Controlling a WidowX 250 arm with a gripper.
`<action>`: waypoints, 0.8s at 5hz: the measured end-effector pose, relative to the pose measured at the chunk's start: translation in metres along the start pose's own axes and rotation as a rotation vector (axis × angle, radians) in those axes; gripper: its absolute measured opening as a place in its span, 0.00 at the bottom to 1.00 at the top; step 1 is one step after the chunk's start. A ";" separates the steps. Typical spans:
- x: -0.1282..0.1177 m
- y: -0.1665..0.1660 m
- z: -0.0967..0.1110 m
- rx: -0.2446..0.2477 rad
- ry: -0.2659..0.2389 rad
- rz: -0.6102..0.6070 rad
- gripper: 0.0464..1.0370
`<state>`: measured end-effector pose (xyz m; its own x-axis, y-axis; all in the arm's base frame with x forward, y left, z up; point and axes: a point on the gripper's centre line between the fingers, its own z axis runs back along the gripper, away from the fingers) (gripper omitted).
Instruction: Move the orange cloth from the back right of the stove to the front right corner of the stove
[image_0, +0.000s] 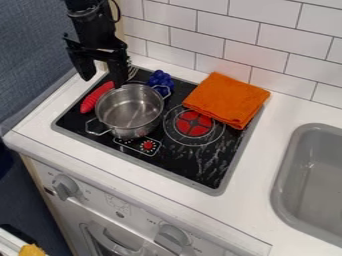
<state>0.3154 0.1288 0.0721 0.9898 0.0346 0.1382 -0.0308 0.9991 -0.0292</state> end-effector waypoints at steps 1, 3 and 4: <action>-0.003 -0.003 -0.012 -0.019 0.034 0.010 0.96; 0.047 -0.094 -0.010 -0.110 0.041 -0.149 0.96; 0.072 -0.136 -0.030 -0.132 0.063 -0.206 0.96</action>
<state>0.3955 -0.0057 0.0567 0.9802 -0.1749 0.0927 0.1865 0.9729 -0.1368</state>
